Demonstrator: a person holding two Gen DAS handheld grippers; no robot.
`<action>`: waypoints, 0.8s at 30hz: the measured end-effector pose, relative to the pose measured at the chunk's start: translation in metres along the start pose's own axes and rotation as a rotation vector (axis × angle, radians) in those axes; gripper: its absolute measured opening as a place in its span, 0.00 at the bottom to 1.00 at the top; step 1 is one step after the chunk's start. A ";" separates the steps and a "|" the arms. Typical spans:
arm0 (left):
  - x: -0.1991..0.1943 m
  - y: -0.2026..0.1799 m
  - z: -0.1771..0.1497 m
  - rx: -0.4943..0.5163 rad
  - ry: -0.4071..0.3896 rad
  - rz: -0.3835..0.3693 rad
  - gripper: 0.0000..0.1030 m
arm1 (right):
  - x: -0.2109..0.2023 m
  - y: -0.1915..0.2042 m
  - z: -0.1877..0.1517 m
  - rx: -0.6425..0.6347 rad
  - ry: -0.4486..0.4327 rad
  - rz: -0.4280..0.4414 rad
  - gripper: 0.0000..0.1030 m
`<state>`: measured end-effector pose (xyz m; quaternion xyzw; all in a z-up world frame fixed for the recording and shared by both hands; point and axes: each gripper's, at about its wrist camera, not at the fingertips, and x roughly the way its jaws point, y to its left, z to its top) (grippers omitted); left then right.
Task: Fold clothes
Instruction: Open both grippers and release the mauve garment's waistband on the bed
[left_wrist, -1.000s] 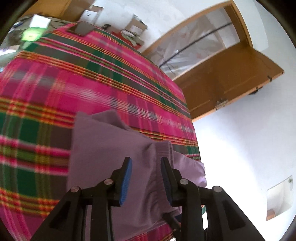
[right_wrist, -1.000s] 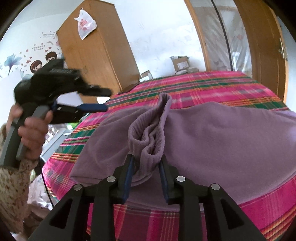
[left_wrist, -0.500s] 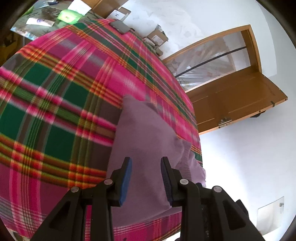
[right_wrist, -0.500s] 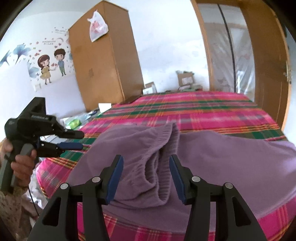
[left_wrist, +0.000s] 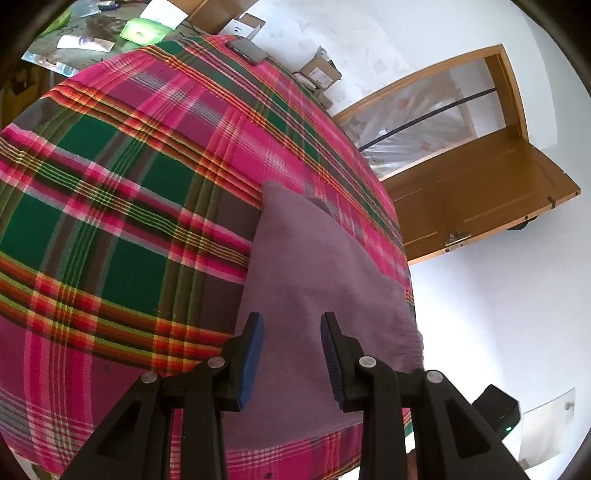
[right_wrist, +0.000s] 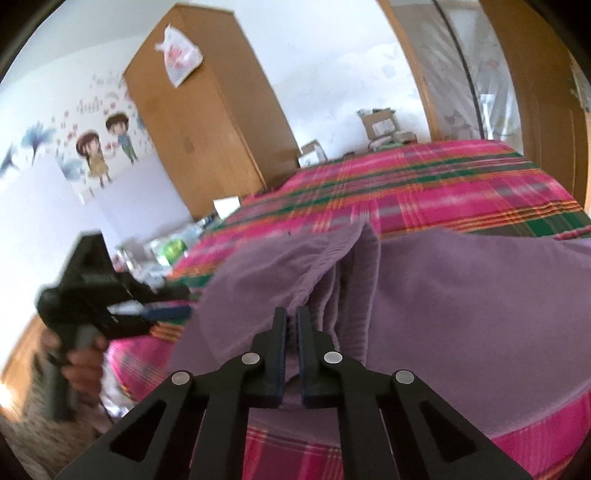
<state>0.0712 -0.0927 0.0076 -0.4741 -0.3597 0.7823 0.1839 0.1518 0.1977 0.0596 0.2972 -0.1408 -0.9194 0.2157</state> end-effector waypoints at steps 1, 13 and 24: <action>0.000 0.001 0.000 -0.001 0.003 0.000 0.31 | -0.003 -0.002 0.000 0.015 -0.005 0.000 0.05; -0.001 0.008 -0.003 -0.004 0.013 0.011 0.31 | 0.012 -0.029 -0.010 0.109 0.112 -0.028 0.10; -0.006 0.010 -0.008 0.009 0.020 0.005 0.31 | 0.043 -0.052 0.045 0.156 0.070 -0.050 0.27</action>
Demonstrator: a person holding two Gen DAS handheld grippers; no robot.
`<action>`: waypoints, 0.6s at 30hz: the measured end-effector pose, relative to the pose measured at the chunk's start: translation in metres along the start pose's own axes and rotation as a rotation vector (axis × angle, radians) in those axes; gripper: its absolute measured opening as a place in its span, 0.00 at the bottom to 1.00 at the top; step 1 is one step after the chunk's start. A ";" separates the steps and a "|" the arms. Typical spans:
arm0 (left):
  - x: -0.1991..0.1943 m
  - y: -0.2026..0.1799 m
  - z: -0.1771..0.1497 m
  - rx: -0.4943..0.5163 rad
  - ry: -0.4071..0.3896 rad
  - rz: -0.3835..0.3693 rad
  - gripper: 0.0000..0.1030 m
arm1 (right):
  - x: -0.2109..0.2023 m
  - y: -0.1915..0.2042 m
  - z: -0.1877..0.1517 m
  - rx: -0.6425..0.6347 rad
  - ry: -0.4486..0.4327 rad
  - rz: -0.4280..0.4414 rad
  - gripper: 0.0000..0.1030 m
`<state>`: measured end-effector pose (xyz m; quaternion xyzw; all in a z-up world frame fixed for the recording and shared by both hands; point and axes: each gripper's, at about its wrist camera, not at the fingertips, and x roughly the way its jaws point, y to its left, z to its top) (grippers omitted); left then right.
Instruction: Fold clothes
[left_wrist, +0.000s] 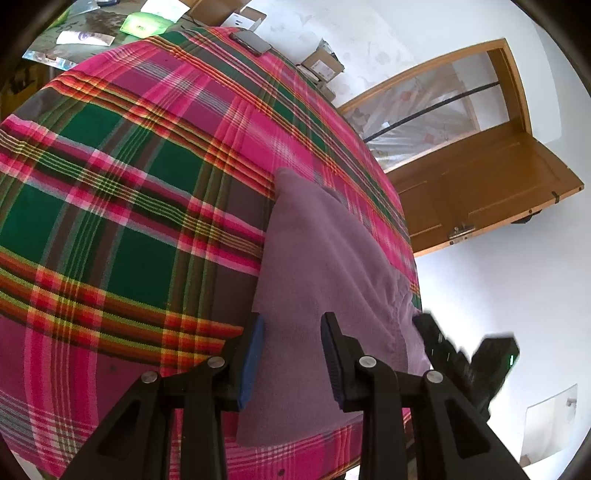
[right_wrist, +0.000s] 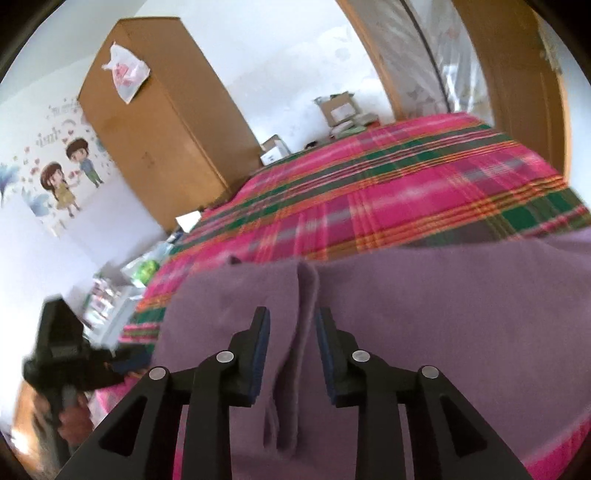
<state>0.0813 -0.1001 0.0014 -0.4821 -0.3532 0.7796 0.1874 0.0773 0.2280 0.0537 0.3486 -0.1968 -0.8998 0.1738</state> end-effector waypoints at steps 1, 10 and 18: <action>-0.001 0.000 0.000 0.002 0.002 -0.002 0.31 | 0.005 0.000 0.006 0.001 0.005 0.011 0.27; 0.002 0.003 0.000 0.019 0.027 0.003 0.32 | 0.053 -0.005 0.035 0.022 0.112 0.065 0.26; 0.005 0.006 0.005 0.008 0.034 0.002 0.32 | 0.049 -0.005 0.036 0.005 0.063 0.065 0.05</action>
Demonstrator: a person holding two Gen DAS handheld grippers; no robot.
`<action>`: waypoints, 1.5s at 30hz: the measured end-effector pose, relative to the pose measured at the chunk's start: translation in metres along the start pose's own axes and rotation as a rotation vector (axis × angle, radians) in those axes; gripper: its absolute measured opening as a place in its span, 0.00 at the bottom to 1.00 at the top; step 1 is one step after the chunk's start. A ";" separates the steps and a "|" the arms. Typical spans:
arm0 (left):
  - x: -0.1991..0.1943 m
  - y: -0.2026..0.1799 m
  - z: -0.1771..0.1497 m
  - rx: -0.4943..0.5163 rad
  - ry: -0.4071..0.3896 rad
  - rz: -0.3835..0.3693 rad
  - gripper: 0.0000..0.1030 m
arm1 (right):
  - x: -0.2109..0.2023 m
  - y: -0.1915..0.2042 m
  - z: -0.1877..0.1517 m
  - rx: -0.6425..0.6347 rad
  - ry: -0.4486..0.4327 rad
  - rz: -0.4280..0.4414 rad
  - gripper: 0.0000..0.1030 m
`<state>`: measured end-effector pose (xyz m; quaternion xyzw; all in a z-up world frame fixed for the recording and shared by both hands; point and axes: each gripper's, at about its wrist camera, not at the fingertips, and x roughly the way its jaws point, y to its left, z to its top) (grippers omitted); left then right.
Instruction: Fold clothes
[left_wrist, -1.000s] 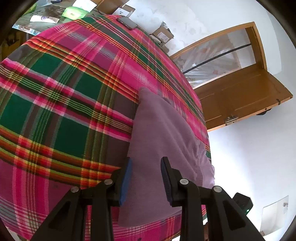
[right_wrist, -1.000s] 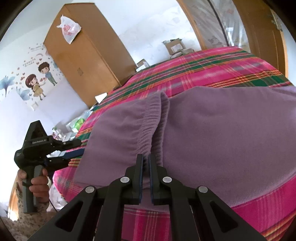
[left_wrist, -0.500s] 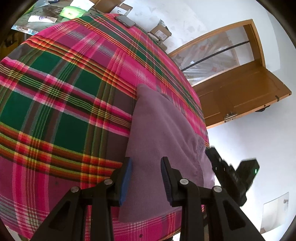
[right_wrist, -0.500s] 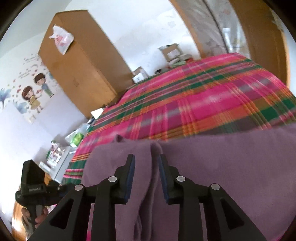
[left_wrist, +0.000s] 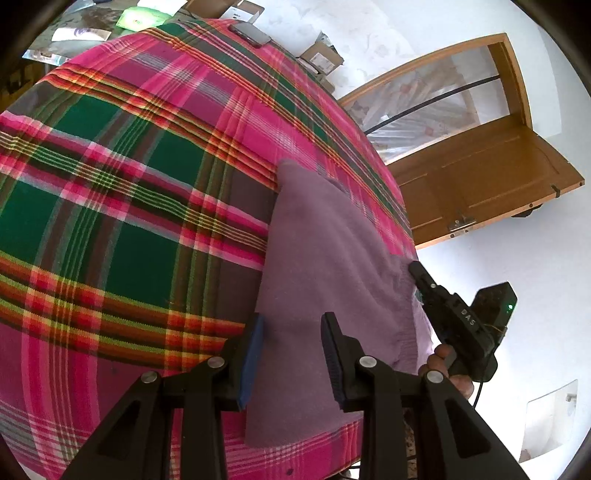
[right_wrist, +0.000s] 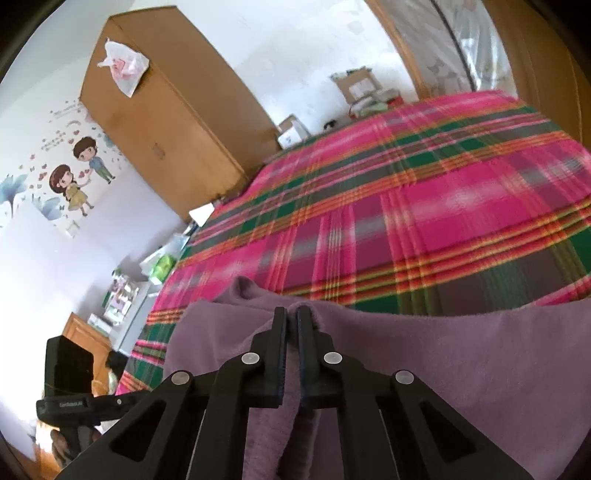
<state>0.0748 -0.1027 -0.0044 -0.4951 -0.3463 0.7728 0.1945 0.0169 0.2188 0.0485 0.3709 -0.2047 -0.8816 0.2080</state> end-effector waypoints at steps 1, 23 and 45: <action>0.001 0.000 0.000 0.001 0.003 -0.001 0.32 | -0.002 0.000 0.001 0.002 -0.012 -0.006 0.05; -0.002 0.007 -0.004 -0.008 0.024 -0.019 0.32 | -0.027 0.039 -0.030 -0.233 -0.068 -0.161 0.24; -0.007 0.013 -0.008 -0.001 0.050 -0.039 0.32 | -0.035 0.055 -0.111 -0.438 -0.069 -0.401 0.36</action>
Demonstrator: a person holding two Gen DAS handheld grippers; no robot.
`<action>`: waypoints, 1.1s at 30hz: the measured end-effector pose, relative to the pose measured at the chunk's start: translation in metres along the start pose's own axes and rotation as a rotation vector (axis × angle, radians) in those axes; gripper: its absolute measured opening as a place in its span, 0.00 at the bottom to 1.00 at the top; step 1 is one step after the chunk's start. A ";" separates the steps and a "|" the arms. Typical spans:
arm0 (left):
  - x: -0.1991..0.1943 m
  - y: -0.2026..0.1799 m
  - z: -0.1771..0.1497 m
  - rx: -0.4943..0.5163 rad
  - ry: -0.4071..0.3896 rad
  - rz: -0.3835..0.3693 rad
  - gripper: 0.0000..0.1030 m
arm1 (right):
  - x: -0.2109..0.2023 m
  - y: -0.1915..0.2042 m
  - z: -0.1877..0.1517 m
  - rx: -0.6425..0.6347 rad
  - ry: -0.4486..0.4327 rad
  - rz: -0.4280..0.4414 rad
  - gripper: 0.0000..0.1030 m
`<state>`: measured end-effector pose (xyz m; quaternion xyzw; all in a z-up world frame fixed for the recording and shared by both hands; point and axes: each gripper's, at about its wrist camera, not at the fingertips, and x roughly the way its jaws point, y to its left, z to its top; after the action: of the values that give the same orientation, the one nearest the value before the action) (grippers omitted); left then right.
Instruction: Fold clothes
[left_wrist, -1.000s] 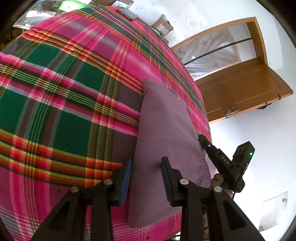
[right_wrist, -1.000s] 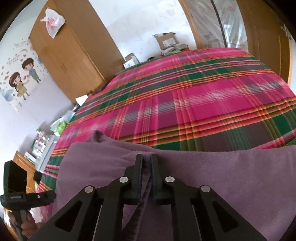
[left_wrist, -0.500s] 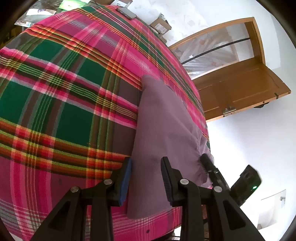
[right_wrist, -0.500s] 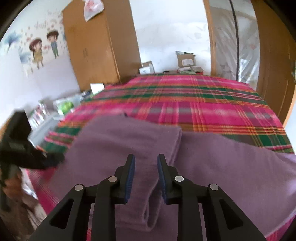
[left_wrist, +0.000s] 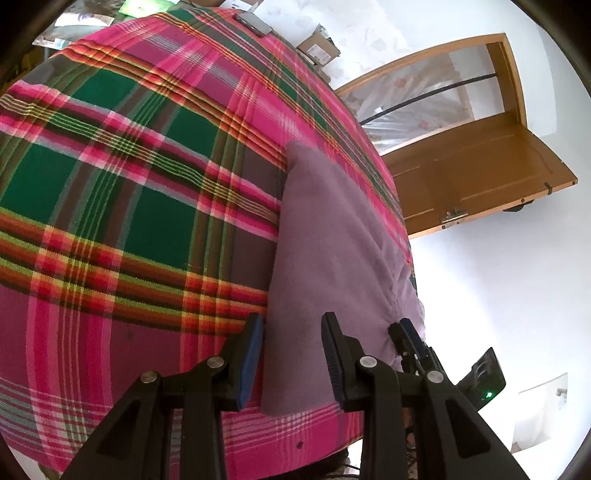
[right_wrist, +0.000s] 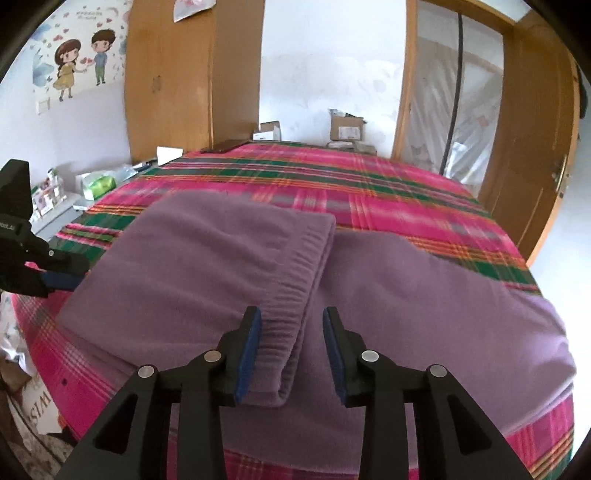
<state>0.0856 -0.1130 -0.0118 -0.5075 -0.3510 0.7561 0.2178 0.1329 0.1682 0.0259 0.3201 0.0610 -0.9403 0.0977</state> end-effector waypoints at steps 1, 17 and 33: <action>0.000 0.000 0.000 -0.001 0.002 0.000 0.32 | 0.000 0.000 0.000 0.000 0.001 -0.005 0.38; 0.002 0.001 -0.002 0.032 0.046 -0.020 0.35 | -0.022 0.065 0.004 -0.150 -0.075 0.180 0.39; 0.004 -0.011 0.013 -0.020 0.100 -0.141 0.35 | -0.026 0.129 -0.015 -0.350 -0.100 0.316 0.44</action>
<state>0.0715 -0.1065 -0.0027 -0.5209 -0.3822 0.7091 0.2825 0.1905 0.0493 0.0230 0.2570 0.1671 -0.9032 0.3004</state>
